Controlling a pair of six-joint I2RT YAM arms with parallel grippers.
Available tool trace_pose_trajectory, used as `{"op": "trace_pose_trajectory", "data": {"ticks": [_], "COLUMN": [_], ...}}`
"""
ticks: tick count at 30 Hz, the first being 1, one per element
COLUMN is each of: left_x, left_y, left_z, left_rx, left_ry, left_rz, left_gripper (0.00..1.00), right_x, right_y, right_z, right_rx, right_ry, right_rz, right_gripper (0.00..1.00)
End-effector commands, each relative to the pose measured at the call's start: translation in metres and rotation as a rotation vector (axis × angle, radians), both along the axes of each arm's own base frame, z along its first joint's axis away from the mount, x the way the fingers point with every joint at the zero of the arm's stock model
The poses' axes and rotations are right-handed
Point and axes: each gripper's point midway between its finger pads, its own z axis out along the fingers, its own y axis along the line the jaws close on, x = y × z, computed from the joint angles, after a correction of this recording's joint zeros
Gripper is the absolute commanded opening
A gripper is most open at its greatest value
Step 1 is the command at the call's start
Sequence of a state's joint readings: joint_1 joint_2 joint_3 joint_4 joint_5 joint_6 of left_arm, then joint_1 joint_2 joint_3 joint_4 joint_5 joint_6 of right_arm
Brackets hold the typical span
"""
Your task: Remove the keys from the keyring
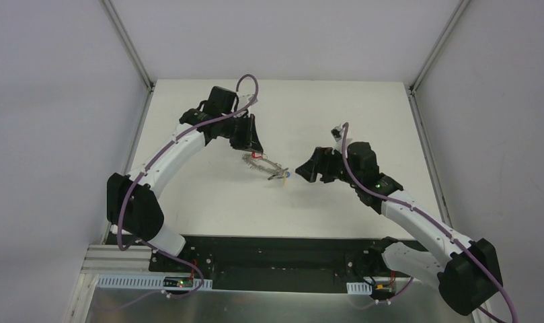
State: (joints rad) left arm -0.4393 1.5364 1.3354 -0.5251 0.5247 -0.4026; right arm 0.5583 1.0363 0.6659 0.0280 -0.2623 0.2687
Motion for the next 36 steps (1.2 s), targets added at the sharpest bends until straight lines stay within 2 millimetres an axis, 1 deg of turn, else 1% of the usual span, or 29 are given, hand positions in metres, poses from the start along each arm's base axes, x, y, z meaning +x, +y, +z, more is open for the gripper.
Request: {"op": "trace_pose_trajectory", "data": {"ticks": [1,3,6,10,15,19,23,27,31,36], "left_x": [-0.043,-0.051,-0.062,-0.068,-0.073,-0.081,-0.088,-0.089,-0.088,-0.089], "left_y": [0.001,-0.001,-0.006,-0.008,-0.011,-0.017,-0.023,-0.023,-0.023,-0.023], "left_z": [0.047,0.060,0.077,0.087,0.097,0.106,0.113,0.115,0.115,0.117], "left_rx": [-0.020,-0.037,-0.062,-0.046,-0.047,-0.074,-0.092,-0.090,-0.084,-0.086], "left_ry": [0.016,0.014,0.001,-0.017,-0.038,-0.057,-0.075,-0.088,-0.093,-0.096], "left_rz": [-0.168,-0.221,-0.297,-0.342,-0.373,-0.412,-0.453,-0.461,-0.457,-0.458], "left_gripper": [0.00,0.00,0.00,0.00,0.00,0.00,0.00,0.00,0.00,0.00], "right_x": [-0.016,-0.024,-0.030,-0.037,-0.044,-0.046,-0.041,-0.040,-0.048,-0.056], "right_y": [0.024,0.030,0.037,0.046,0.052,0.054,0.055,0.056,0.057,0.060], "right_z": [0.054,0.061,0.070,0.086,0.098,0.102,0.103,0.107,0.110,0.106], "right_rx": [0.140,0.159,0.182,0.226,0.255,0.262,0.258,0.265,0.274,0.280], "right_ry": [-0.198,-0.202,-0.207,-0.220,-0.250,-0.282,-0.306,-0.325,-0.336,-0.318], "right_rz": [0.198,0.265,0.324,0.396,0.448,0.464,0.444,0.441,0.481,0.531], "right_gripper": [0.82,0.80,0.77,0.73,0.70,0.63,0.59,0.59,0.60,0.59]}}
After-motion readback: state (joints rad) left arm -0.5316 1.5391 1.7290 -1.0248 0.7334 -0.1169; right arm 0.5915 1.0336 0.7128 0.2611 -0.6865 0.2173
